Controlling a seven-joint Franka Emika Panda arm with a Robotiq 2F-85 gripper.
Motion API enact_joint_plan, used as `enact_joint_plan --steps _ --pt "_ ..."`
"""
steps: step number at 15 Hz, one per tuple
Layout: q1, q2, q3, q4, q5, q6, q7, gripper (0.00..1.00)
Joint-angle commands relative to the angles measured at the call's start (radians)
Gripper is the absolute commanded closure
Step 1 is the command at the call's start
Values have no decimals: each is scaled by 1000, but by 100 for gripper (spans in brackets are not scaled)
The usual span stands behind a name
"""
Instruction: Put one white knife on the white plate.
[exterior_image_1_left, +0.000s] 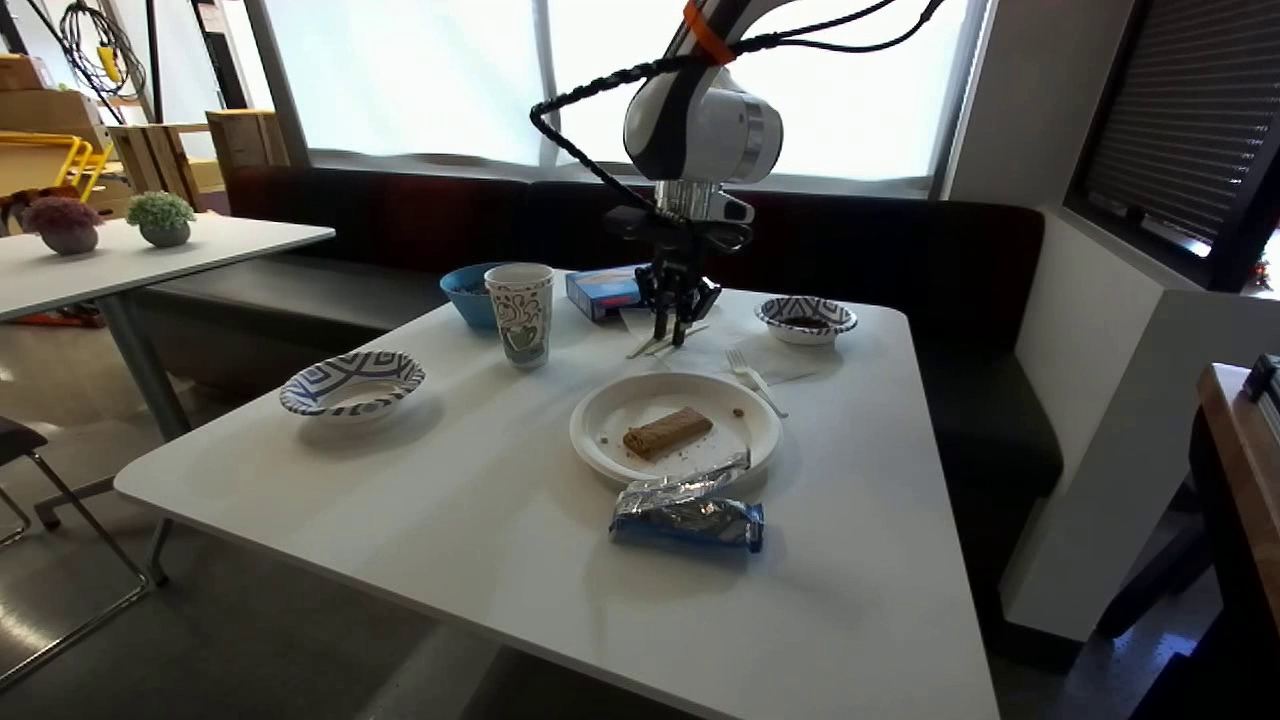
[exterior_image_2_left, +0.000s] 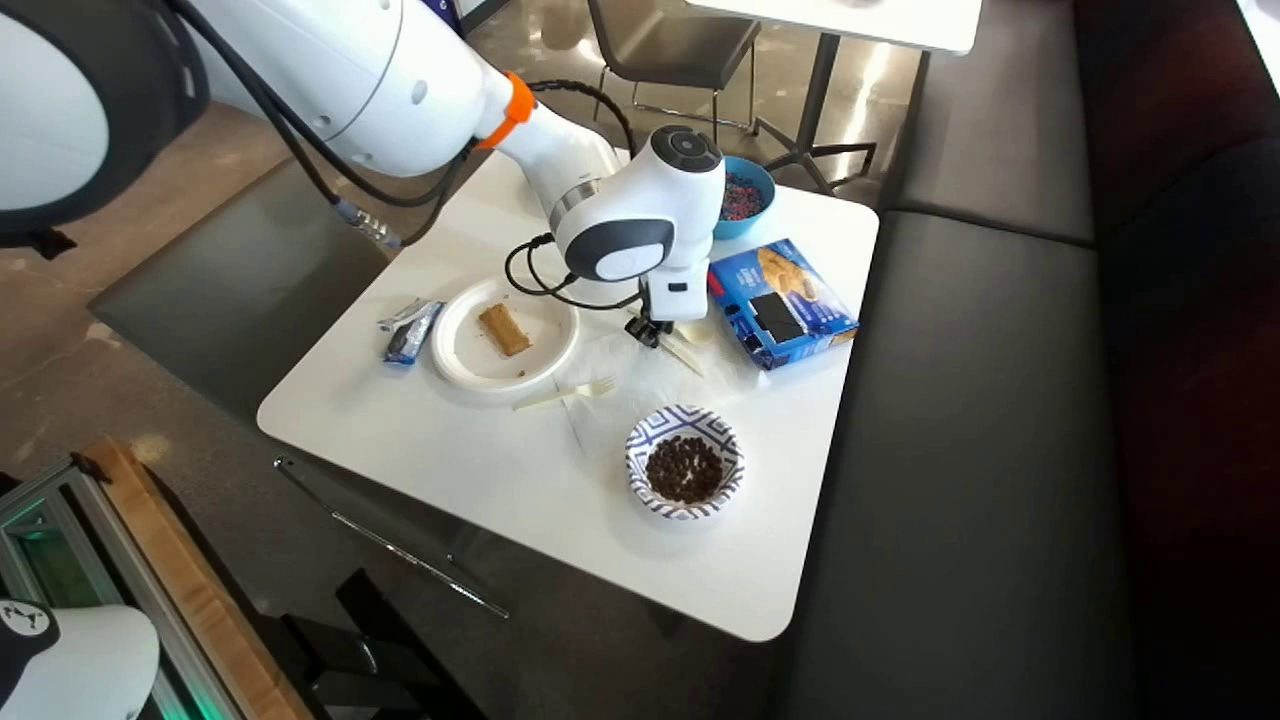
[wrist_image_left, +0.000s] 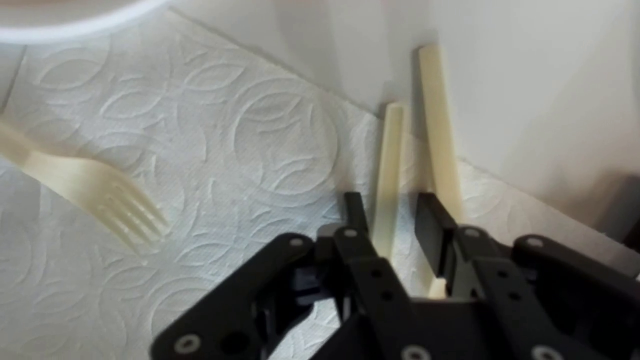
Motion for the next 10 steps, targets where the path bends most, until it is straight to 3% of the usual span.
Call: enact_joint_plan --steps 1,4,6,7,10 --pt "-5 34 -1 51 -39 -40 29 66" --pt "-3 37 -2 59 -51 -45 26 73" --pt "-2 38 -3 62 -59 -47 25 87" --pt "-1 35 -4 60 -64 -46 24 99" --pt "6 13 -9 27 -75 -39 24 97"
